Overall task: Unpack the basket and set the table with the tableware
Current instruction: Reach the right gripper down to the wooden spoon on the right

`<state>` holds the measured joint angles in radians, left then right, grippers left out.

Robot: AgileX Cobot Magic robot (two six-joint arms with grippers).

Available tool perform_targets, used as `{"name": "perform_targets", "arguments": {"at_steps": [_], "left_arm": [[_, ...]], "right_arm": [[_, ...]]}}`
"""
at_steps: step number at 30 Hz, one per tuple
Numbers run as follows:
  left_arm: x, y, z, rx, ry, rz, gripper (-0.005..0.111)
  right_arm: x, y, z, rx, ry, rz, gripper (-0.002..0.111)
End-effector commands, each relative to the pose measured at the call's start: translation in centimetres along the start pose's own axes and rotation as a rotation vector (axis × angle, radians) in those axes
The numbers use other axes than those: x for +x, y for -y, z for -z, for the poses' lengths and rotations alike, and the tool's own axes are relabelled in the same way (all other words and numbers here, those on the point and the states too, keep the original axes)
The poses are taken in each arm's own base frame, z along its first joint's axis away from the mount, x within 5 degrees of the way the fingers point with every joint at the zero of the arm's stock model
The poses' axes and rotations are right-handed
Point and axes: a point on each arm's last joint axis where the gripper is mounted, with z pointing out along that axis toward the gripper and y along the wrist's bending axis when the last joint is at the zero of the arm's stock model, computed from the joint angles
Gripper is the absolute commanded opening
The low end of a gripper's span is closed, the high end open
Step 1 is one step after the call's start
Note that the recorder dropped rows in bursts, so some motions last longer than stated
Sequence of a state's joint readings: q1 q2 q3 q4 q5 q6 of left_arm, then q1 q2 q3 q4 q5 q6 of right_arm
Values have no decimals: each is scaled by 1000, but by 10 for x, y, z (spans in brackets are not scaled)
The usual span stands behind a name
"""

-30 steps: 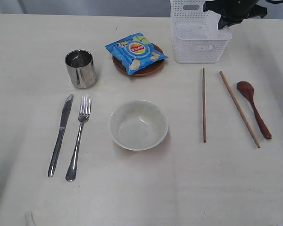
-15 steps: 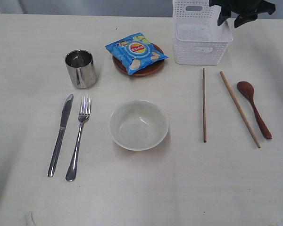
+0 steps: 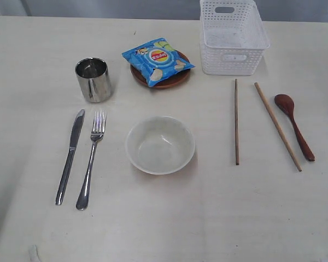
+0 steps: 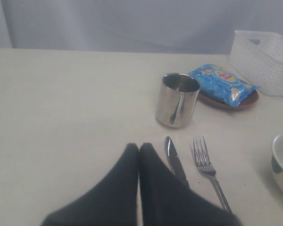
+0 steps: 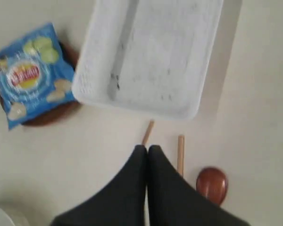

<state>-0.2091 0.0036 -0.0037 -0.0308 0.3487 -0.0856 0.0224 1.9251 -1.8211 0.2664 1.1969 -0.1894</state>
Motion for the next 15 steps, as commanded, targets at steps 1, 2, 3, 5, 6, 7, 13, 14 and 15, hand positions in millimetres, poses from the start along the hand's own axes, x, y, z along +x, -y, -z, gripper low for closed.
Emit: {"name": "perform_targets", "arguments": {"at_steps": [1,2,3,5,6,7,13,14,15], "left_arm": [[1,0,0,4,2,-5,0],[1,0,0,4,2,-5,0],[1,0,0,4,2,-5,0],[1,0,0,4,2,-5,0],[1,0,0,4,2,-5,0],[1,0,0,4,2,-5,0],[1,0,0,4,2,-5,0],[1,0,0,4,2,-5,0],[1,0,0,4,2,-5,0]], "right_arm": [[65,5,-19,62,-38,-40,0],[82,7,-26,83,-50,-40,0],[107,11,-38,116,-81,-31,0],[132,18,-55,164,-69,-7,0],[137,20,-60,180,-69,7,1],[140,22,-63,189,-73,16,2],[143,29,-82,212,-122,47,30],[144,31,-86,219,-131,58,34],[145,32,-90,226,-142,63,37]]}}
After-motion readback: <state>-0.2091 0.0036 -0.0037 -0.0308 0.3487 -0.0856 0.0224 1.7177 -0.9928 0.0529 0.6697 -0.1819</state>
